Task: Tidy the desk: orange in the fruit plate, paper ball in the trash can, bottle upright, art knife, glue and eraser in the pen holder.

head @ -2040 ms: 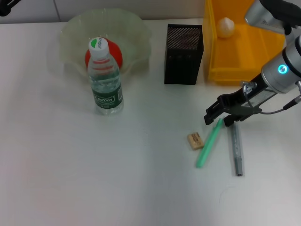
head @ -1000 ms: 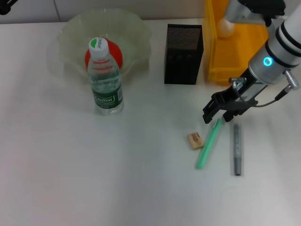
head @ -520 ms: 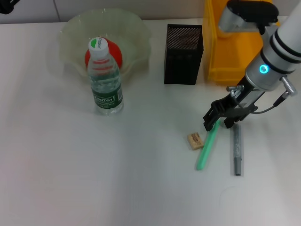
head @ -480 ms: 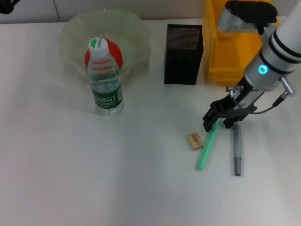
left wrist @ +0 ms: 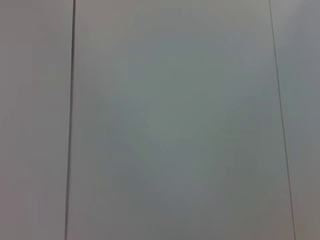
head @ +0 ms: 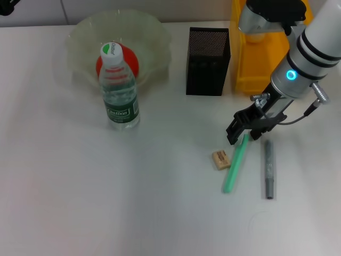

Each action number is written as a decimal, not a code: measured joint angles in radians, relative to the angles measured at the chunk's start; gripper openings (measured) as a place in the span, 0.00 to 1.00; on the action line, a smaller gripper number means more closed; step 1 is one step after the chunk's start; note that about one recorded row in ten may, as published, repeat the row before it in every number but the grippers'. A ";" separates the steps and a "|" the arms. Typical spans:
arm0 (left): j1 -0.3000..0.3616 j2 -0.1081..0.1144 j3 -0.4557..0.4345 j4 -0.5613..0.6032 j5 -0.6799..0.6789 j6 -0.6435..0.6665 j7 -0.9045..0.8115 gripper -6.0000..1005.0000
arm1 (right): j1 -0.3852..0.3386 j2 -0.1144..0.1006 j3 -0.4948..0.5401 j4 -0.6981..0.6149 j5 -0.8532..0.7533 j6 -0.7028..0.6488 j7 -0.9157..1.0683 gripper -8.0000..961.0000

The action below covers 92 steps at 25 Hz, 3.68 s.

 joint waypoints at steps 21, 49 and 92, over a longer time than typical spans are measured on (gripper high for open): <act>-0.001 0.000 0.000 -0.001 -0.009 -0.006 0.008 0.71 | 0.072 0.001 -0.035 0.097 -0.022 0.055 0.000 0.64; 0.020 0.000 0.000 0.000 -0.033 0.002 0.020 0.71 | 0.088 0.006 -0.037 0.131 -0.023 0.079 0.002 0.43; 0.013 0.000 0.000 -0.001 -0.045 -0.006 0.031 0.71 | 0.088 0.009 -0.029 0.125 -0.012 0.085 -0.022 0.23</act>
